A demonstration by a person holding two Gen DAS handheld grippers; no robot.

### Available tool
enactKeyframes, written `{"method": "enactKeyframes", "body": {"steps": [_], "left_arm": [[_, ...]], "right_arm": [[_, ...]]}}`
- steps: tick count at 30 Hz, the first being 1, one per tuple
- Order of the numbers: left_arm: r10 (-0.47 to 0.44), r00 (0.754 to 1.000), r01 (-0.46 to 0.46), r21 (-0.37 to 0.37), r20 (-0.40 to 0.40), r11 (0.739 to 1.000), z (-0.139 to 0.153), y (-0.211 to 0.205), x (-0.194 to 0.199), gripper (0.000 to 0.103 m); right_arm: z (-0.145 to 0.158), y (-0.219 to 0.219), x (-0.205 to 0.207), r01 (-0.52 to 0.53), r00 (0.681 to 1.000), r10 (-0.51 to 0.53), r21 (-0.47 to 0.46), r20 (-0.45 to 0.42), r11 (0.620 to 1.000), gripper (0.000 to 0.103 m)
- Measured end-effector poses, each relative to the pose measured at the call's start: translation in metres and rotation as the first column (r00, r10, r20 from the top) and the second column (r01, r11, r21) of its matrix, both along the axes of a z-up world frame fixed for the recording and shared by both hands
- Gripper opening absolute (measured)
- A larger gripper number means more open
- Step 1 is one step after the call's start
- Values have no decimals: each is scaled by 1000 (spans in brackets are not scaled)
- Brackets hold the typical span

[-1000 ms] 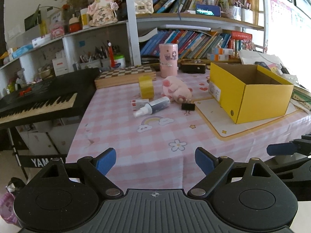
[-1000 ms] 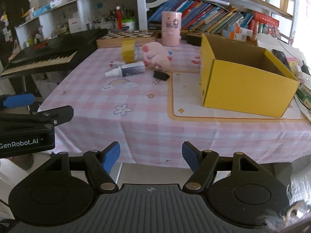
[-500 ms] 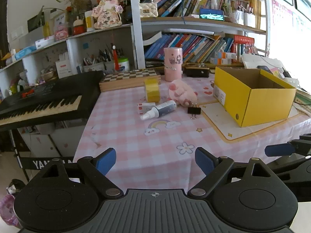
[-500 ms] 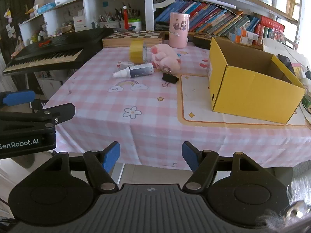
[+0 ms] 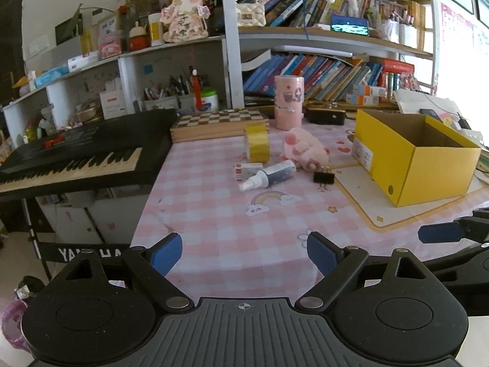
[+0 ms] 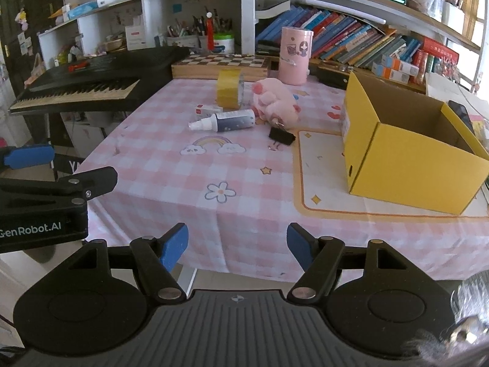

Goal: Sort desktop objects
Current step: 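Move both open tools back toward the pink pig and small objects, then lower the left tool onto the white spray bottle and close it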

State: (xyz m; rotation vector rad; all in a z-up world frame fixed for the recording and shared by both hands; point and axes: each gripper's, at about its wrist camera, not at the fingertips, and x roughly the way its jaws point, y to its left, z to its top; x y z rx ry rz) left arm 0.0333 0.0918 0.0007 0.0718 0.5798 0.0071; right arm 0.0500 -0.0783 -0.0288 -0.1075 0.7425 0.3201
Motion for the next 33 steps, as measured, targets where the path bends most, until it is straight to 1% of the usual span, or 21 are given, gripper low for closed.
{"method": "enactKeyframes", "body": {"steps": [10, 23, 33], "left_arm": [[26, 1000, -26, -6, -12, 1000, -2, 8, 32, 91], [45, 998, -46, -12, -38, 999, -3, 4, 104, 91], [58, 998, -58, -12, -40, 998, -1, -8, 155, 91]], "right_arm": [[-5, 10, 32, -21, 1000, 21, -4, -6, 1000, 70], [-9, 7, 111, -39, 999, 39, 1, -36, 999, 71], [-12, 0, 165, -44, 998, 44, -4, -46, 999, 76]]}}
